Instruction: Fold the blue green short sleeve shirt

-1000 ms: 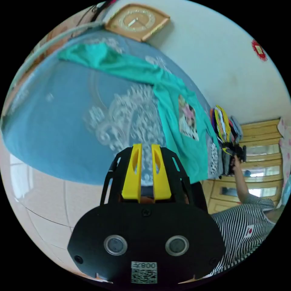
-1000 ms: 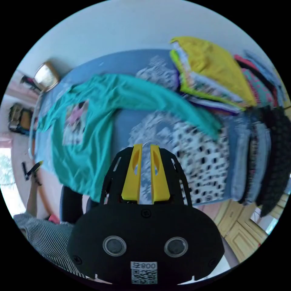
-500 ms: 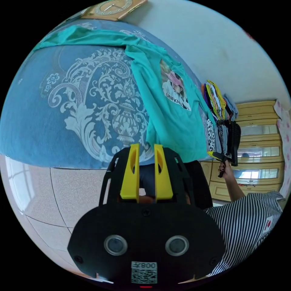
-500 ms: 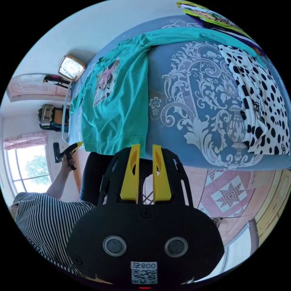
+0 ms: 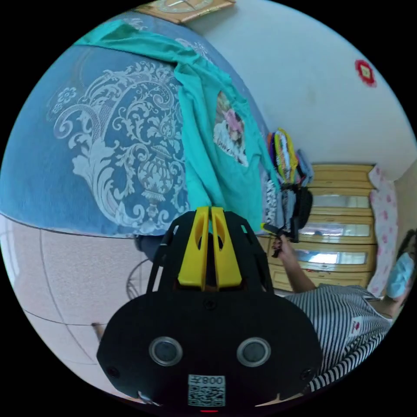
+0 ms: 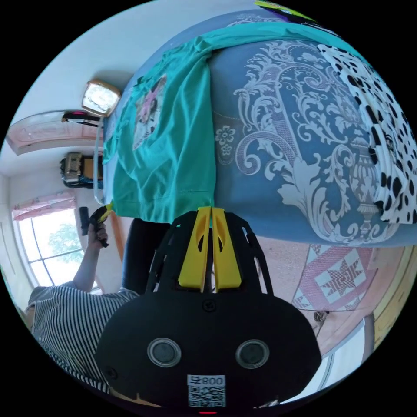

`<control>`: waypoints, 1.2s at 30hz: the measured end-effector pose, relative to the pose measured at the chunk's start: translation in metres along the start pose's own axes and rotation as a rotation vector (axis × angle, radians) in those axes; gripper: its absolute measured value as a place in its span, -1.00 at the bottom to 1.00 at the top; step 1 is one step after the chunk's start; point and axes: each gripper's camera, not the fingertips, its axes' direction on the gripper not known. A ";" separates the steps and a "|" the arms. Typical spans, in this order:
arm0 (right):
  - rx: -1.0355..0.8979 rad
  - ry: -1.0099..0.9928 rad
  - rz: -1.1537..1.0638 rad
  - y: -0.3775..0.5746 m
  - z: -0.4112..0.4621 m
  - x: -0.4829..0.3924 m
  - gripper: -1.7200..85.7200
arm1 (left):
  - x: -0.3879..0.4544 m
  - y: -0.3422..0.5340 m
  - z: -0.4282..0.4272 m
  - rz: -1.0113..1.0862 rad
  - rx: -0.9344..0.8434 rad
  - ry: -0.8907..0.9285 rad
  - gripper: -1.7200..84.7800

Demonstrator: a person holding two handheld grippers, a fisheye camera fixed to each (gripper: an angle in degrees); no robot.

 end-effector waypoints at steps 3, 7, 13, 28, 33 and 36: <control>0.035 -0.126 -0.044 0.018 -0.021 0.002 -0.94 | 0.002 0.039 -0.049 -0.033 0.110 0.142 -0.94; 0.089 -0.149 -0.081 0.046 -0.045 0.006 -0.95 | -0.018 0.095 -0.097 -0.124 0.210 0.108 -0.95; 0.145 -0.106 0.023 0.081 -0.036 0.035 -0.90 | -0.061 0.127 -0.088 -0.304 0.245 0.074 -0.94; 0.125 -0.056 0.019 0.096 -0.002 0.020 -0.79 | 0.025 0.079 -0.001 -0.190 0.053 -0.092 -0.85; 0.093 -0.042 0.060 0.092 0.009 0.017 -0.85 | 0.065 0.074 0.037 -0.186 -0.037 -0.194 -0.91; 0.074 -0.092 0.050 0.094 0.008 0.016 -0.90 | 0.087 0.079 0.046 -0.195 -0.039 -0.174 -0.93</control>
